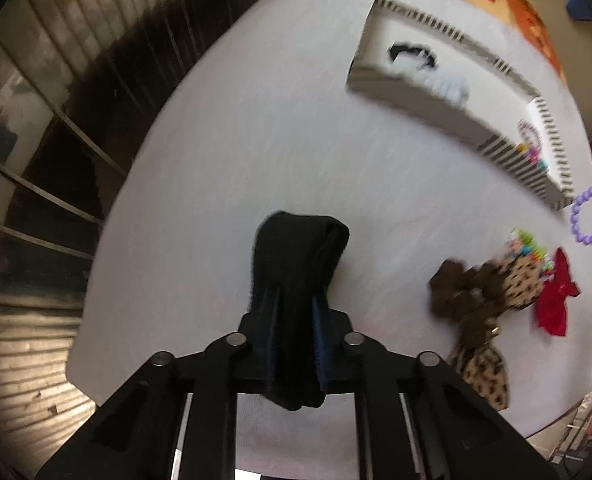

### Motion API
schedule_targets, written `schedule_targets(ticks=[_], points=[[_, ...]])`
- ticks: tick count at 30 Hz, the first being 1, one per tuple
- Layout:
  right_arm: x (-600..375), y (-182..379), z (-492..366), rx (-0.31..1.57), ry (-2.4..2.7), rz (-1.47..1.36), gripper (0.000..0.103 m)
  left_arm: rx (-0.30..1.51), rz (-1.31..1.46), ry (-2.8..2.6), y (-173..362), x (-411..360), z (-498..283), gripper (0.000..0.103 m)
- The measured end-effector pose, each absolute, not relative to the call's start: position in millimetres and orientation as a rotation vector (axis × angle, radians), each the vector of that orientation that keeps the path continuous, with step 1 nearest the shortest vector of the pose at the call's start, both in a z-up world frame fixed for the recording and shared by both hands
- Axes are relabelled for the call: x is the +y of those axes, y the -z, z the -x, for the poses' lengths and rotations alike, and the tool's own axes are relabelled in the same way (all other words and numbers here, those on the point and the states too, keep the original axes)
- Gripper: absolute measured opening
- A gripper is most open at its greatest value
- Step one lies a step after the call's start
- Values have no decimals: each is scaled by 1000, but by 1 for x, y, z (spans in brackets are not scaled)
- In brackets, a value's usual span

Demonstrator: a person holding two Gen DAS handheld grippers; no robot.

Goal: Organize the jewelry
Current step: 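Carry both items into the striped tray and open both tools to release them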

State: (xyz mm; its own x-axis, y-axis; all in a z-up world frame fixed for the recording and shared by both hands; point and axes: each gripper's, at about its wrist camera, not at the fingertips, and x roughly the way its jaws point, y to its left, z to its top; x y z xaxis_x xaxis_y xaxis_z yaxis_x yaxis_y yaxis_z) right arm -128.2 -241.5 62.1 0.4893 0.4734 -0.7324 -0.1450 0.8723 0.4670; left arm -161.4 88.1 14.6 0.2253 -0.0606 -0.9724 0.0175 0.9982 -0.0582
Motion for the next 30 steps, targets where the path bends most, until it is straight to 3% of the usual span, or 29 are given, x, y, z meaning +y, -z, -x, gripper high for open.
schedule_targets(ticks=[16, 30], points=[[-253, -78, 84, 959, -324, -360, 10, 1155, 41, 228, -78, 6, 67, 3], [-268, -55, -8, 1016, -266, -347, 10, 1142, -36, 230, -63, -49, -45, 3]])
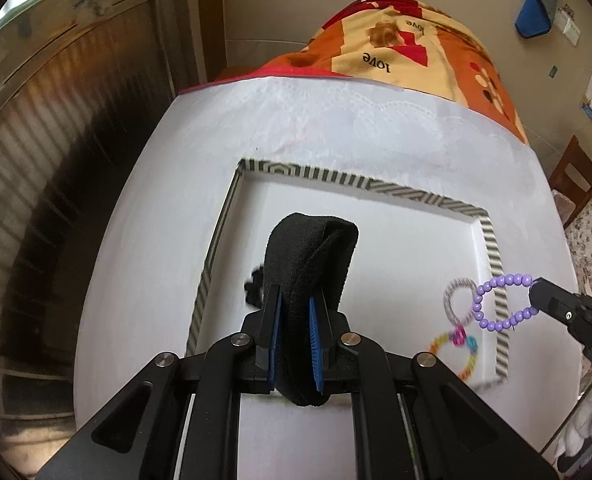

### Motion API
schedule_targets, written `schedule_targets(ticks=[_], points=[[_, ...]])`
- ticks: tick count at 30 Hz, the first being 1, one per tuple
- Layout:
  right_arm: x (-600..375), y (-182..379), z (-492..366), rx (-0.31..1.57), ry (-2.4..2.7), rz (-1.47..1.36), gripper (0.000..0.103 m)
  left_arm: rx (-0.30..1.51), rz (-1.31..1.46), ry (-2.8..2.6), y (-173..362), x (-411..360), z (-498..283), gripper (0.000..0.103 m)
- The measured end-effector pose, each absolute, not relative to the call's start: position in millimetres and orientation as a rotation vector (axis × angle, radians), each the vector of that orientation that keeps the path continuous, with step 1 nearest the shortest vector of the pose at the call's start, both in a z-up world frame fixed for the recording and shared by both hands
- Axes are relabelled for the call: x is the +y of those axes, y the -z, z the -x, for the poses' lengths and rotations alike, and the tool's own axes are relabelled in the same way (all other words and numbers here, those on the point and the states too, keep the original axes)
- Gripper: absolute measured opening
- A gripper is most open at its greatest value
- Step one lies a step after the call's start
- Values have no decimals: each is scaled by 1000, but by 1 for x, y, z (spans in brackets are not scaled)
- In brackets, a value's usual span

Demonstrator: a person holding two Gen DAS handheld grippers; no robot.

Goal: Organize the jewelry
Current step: 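Carry both items into the striped tray and open both tools to release them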

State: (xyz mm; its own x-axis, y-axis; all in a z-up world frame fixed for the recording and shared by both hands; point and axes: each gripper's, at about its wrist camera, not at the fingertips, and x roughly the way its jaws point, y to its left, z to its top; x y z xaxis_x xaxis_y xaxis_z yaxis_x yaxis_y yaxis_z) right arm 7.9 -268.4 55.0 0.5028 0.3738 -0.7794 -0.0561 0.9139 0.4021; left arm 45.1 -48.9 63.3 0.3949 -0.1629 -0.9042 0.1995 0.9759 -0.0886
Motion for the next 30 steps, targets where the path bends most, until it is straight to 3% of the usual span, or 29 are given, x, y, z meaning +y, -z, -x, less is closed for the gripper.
schedule_targets(ticks=[15, 27, 30], points=[[-290, -1, -84, 1111, -202, -372, 10, 1169, -66, 134, -18, -62, -133, 3], [-314, 44, -98, 1182, -10, -305, 10, 1224, -56, 138, 14, -70, -148, 3], [-311, 45, -95, 1175, -28, -328, 16, 1240, -30, 158, 17, -70, -149, 8]])
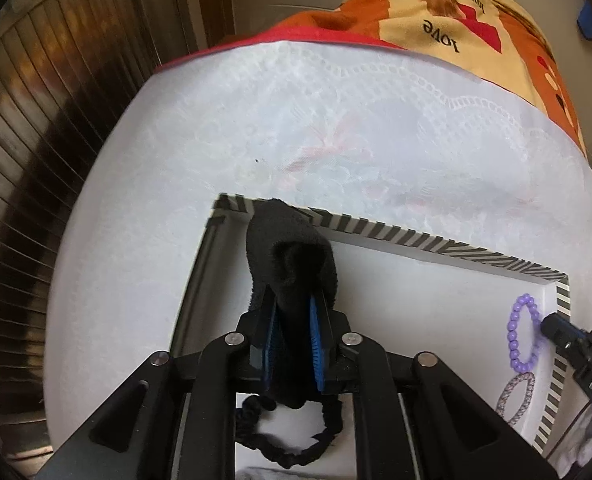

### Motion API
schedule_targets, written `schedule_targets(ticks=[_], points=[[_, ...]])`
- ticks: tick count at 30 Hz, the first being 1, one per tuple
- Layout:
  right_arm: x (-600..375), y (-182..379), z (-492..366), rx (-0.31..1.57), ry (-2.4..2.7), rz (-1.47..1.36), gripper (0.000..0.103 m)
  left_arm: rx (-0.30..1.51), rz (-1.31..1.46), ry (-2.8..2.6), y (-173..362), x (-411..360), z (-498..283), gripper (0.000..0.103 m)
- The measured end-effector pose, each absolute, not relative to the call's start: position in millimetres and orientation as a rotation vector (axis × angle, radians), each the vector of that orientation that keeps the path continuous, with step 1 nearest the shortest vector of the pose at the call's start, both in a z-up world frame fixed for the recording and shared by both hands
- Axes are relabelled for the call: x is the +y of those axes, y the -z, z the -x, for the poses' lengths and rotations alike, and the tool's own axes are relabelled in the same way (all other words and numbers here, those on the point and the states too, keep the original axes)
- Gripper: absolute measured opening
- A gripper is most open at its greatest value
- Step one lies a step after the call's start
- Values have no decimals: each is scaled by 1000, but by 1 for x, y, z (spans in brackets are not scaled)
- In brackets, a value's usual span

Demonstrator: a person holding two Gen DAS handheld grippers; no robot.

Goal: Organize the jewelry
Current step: 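Carry both items into the striped tray and open both tools to release them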

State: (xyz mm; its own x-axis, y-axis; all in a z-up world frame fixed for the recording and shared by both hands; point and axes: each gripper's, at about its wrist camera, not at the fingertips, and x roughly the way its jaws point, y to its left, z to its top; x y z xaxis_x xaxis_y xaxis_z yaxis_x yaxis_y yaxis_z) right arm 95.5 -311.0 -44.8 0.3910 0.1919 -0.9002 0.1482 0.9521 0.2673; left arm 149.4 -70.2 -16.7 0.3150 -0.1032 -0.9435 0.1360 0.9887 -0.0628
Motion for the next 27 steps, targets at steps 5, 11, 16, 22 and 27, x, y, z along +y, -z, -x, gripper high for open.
schedule_targets(ticks=[5, 11, 16, 22, 27], points=[[-300, 34, -84, 1167, -65, -315, 39, 1278, 22, 189, 12, -62, -146, 22], [-296, 18, -61, 1148, -104, -345, 42, 1250, 46, 169, -13, -49, -133, 24], [-289, 2, -41, 1127, -122, -343, 43, 1205, -8, 151, -35, -50, -108, 24], [-279, -18, -11, 1090, -133, -355, 47, 1187, -42, 168, -51, -57, -73, 24], [-271, -33, 15, 1073, -129, -314, 52, 1182, -49, 193, -59, -59, -38, 24]])
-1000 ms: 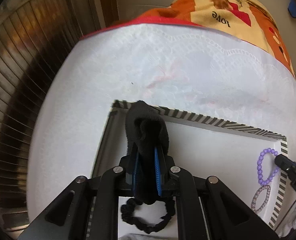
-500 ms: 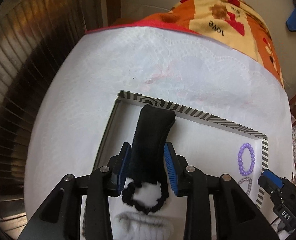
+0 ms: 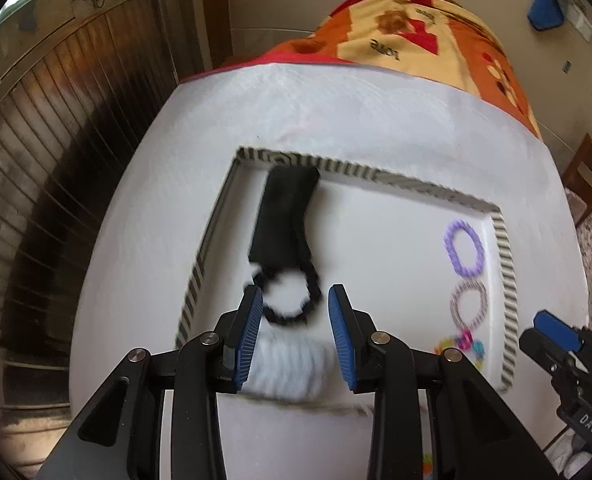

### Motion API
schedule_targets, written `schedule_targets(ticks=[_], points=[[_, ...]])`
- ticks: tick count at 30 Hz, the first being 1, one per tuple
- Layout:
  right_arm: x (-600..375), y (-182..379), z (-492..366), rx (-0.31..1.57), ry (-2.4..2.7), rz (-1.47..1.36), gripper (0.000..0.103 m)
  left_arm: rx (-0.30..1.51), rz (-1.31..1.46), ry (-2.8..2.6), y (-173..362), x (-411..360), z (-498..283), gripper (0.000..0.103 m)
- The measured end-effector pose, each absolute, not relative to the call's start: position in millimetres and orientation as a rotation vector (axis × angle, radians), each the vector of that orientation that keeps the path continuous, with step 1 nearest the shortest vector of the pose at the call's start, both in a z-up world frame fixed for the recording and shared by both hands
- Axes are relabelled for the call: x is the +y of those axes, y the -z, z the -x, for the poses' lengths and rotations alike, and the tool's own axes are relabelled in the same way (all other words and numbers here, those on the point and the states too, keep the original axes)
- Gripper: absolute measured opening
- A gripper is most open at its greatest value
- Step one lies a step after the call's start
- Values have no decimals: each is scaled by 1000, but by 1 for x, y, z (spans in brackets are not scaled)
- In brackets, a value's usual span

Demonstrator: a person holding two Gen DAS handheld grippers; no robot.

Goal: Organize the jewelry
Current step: 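Carry both items into the striped tray and open both tools to release them, then move both open tools back to the remaining accessories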

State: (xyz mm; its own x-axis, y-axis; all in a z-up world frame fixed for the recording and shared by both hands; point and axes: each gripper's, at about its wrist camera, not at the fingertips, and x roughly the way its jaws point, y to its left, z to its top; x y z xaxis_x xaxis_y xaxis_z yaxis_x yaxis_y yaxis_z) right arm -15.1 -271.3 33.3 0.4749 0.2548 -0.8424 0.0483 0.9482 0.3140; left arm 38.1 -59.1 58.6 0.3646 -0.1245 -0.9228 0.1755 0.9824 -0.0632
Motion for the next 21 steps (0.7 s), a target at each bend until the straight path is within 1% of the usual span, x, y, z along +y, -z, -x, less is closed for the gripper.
schedule_targets(ticks=[7, 21], points=[[-271, -43, 58, 1049, -108, -332, 53, 1165, -47, 199, -67, -63, 9, 24], [-260, -43, 130, 1076, -70, -320, 53, 1157, -73, 203, -71, -67, 79, 24]])
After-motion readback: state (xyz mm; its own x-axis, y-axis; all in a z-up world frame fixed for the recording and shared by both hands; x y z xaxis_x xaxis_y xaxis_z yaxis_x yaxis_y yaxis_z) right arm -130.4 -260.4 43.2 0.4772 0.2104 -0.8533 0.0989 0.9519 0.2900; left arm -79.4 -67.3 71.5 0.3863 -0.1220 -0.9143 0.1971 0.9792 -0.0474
